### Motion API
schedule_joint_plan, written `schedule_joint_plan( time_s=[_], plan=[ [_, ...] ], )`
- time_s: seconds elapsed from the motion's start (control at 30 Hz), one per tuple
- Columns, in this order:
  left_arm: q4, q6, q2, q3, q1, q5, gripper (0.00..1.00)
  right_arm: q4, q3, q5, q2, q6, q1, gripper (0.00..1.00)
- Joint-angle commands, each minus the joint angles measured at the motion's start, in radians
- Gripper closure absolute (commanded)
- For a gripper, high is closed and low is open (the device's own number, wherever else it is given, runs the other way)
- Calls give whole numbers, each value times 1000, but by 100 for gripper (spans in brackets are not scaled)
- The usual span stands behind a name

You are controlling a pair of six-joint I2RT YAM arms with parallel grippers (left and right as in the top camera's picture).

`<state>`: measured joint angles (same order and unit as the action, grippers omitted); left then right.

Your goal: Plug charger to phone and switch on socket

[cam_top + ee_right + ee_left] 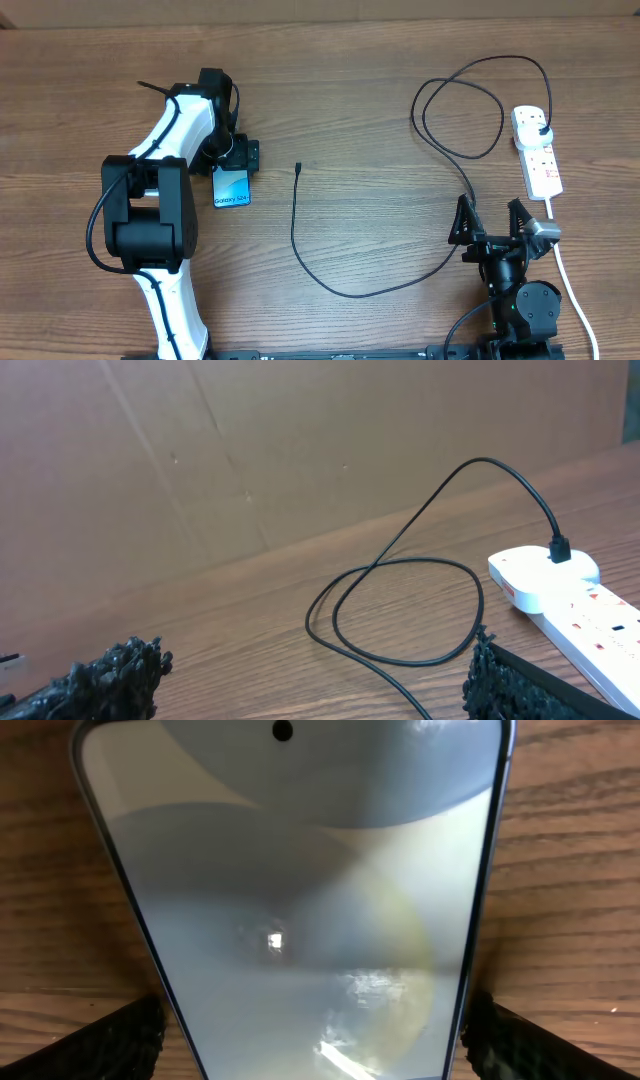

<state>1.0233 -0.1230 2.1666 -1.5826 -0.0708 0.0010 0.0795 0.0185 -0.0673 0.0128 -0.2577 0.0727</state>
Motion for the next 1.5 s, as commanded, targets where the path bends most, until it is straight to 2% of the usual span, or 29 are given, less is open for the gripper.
schedule_joint_plan(
  time_s=[0.0,0.2,0.37,0.8,1.3,1.47],
  plan=[
    [1,32,19,3,-2,-4,4,-4,-11,-10,-10,4,4,0],
    [-7,42,20,5,-2,-5,7,-4,-11,-10,-10,4,4,0],
    [-11,42,21,6,-2,-5,17,-4,-11,-10,-10,4,4,0],
    [10,42,21,-6,-2,-5,14,-4,-11,-10,-10,4,4,0],
    [189,42,21,-224,-2,-1,16,-4,-11,-10,-10,4,4,0],
    [180,58,21,-209,-2,-1,11,-4,-11,-10,-10,4,4,0]
  ],
)
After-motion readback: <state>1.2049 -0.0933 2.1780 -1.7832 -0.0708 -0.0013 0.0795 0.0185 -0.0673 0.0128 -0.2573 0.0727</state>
